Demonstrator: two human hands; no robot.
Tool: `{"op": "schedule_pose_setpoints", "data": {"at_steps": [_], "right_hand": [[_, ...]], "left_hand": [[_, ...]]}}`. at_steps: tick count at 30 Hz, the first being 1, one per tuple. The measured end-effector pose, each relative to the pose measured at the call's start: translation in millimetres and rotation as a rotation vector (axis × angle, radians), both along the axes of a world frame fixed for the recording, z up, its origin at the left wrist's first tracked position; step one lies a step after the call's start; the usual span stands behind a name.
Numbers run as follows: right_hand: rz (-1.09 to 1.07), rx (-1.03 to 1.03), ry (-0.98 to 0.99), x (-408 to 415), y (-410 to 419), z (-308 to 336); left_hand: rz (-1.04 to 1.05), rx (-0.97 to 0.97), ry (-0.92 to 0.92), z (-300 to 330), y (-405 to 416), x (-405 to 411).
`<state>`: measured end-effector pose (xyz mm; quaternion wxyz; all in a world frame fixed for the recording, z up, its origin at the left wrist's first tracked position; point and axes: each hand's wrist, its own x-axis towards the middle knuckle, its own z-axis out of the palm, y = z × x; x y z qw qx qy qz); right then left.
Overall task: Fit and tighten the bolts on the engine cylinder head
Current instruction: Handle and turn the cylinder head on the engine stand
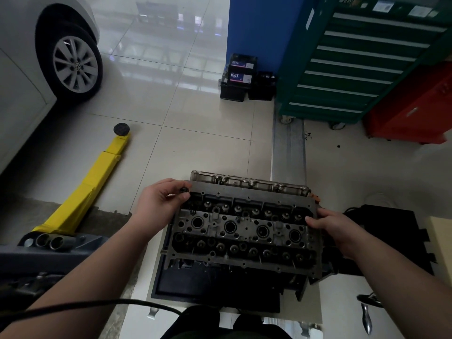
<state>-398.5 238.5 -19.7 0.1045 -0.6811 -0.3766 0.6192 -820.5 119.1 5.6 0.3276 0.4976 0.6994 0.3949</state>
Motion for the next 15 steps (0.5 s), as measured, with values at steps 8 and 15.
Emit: {"op": "schedule_pose_setpoints", "data": {"at_steps": [8,15], "right_hand": [[-0.007,-0.001,0.004,-1,-1,3],[-0.004,0.006,0.003,-2,-1,3]], "left_hand": [[-0.014,0.014,0.036,-2,-5,-1],[0.062,0.034,-0.005,-2,-14,7]]}}
